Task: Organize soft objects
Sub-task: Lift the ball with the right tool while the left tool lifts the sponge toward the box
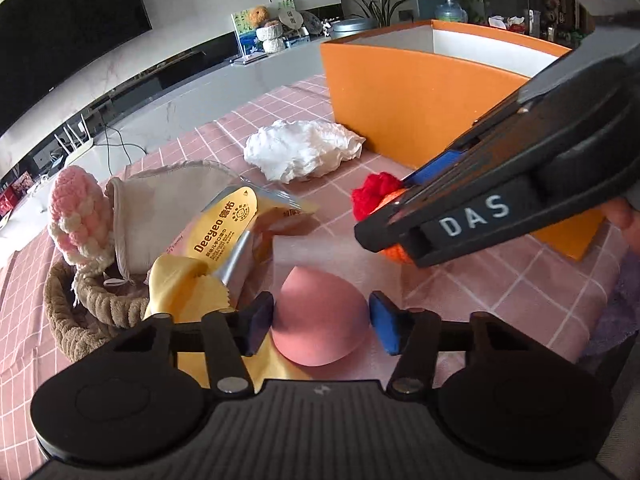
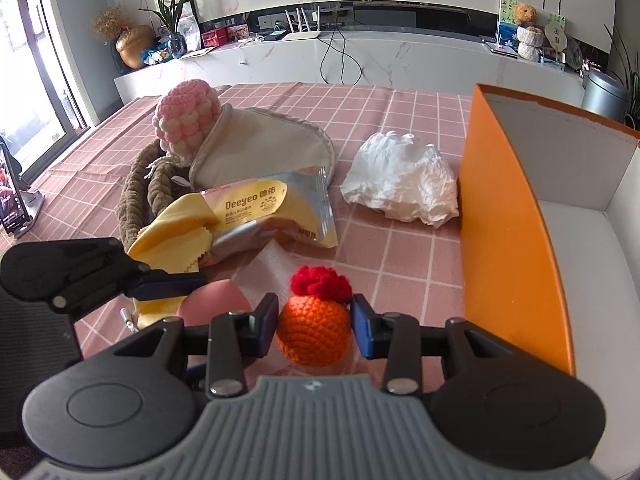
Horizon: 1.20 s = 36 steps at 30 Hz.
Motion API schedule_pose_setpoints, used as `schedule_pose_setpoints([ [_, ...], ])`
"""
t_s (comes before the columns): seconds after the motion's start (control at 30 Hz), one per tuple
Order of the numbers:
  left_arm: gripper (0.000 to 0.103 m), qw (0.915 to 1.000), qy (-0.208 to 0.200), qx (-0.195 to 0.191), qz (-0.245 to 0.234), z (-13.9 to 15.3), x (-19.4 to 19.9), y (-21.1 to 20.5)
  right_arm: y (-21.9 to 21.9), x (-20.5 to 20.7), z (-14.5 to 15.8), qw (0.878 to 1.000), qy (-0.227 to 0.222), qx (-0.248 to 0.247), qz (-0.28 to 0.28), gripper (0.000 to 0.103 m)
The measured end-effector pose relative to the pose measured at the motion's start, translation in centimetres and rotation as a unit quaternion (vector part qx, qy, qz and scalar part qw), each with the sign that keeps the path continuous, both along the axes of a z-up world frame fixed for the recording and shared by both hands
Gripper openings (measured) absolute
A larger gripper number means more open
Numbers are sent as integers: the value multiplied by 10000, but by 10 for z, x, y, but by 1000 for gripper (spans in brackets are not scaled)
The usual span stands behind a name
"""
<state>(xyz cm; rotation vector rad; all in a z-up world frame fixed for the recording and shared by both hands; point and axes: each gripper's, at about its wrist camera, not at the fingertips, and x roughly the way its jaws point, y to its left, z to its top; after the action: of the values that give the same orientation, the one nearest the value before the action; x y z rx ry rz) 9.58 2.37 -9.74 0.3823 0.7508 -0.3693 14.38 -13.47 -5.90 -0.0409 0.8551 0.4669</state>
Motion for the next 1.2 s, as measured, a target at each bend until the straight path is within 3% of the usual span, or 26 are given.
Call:
schedule_pose_setpoints([
  [0.2,55,9996,-16,-227,165,7,-1,5,-5,0,5,9999,-48,59,-67,39],
  [0.33,55,9965,-138,-699,431,32,-5,16,-14,-4,23,9994,-261,201,-126,39],
  [0.5,55,9868,-170,-1461,670,70,-2,29,-38,-12,54,9970,-565,452,-267,39],
  [0.63,55,9850,-296,-1654,384,101,-1,9,-65,-20,79,9953,-793,418,-376,39],
  [0.77,55,9818,-265,-1874,-164,124,6,-26,-106,-20,88,9971,-607,171,-430,39],
  [0.87,55,9801,-59,-1907,-542,132,16,-57,-137,-13,82,9995,-109,-172,-259,39],
  [1.0,55,9749,615,-1884,-1011,127,36,-104,-169,3,62,9961,591,-647,-86,39],
  [1.2,55,9669,1684,-1565,-1108,98,70,-147,-188,22,37,9878,1237,-906,270,39],
])
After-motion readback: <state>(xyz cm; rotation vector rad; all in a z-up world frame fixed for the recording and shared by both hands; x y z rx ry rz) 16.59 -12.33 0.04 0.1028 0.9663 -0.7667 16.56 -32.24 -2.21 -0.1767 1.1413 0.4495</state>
